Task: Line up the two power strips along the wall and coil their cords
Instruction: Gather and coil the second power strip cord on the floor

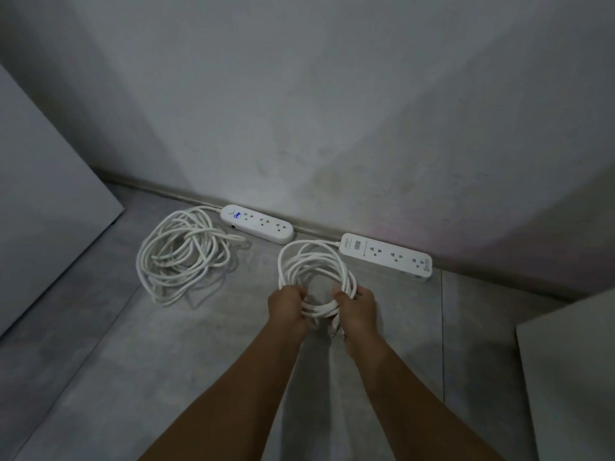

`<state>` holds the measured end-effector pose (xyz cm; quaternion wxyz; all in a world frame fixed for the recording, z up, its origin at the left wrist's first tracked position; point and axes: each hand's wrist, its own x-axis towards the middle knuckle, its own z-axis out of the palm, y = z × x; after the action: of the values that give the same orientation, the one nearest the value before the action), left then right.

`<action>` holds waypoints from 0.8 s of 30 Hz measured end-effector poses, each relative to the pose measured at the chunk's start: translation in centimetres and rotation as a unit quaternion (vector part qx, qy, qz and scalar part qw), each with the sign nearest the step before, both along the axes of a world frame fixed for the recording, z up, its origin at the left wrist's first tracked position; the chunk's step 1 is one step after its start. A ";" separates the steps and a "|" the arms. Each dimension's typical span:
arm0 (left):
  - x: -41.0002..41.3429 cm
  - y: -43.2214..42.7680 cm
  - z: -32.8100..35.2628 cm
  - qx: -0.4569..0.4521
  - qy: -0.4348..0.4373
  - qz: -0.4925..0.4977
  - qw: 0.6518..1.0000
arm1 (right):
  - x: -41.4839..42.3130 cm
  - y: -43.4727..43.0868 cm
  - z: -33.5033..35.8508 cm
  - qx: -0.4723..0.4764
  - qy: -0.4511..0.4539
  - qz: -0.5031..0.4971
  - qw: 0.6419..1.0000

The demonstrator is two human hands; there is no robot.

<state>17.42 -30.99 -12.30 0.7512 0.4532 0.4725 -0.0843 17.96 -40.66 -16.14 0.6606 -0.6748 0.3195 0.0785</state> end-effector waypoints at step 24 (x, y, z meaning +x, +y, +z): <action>-1.8 -1.5 -8.3 0.730 -0.181 -0.336 0.567 | 2.5 -5.1 -3.2 -0.429 -0.096 0.218 0.872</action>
<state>15.60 -32.54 -20.58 0.1528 0.9792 0.0413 0.1268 20.46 -45.72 -19.33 0.2999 -0.9485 0.1016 0.0111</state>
